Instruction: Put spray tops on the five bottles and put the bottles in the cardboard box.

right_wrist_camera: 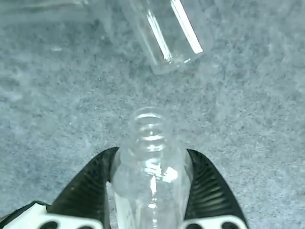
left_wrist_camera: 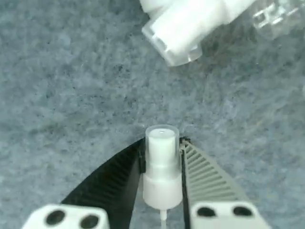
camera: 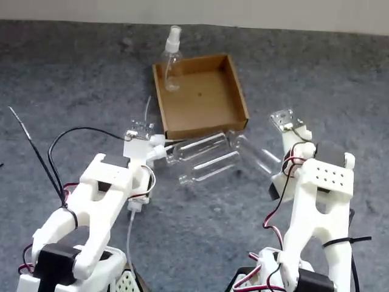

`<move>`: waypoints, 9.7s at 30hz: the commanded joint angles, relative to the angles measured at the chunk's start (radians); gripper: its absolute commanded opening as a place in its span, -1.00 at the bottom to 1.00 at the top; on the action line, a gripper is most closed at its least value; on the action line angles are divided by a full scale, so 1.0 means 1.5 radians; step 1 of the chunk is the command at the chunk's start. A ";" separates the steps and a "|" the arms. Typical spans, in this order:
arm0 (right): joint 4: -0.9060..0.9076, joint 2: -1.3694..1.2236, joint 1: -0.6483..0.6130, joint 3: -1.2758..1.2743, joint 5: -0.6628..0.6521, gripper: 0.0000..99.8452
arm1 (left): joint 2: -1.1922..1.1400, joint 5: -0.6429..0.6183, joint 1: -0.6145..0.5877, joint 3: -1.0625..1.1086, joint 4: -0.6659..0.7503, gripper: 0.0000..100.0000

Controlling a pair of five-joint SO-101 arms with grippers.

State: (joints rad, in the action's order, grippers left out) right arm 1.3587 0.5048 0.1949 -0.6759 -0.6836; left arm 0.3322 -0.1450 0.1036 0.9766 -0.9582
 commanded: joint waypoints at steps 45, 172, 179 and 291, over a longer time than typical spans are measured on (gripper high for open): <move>-0.414 0.578 -0.745 -0.351 0.249 -0.99 | 0.661 -0.150 -0.006 -0.403 -0.102 -0.94; -0.454 0.584 -0.652 -0.335 0.337 -0.99 | 0.998 0.047 0.060 0.324 0.191 -0.93; -0.465 0.589 -0.586 -0.337 0.183 -0.99 | 0.998 0.048 0.007 0.284 0.146 -0.93; -0.542 -0.885 -0.308 1.096 0.418 -0.99 | 0.739 0.072 -0.119 0.270 0.238 -0.52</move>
State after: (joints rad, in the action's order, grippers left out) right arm 0.5623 -0.8040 -0.2931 0.8201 -0.0345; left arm 1.4431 -0.0269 -0.0637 1.3863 -0.6268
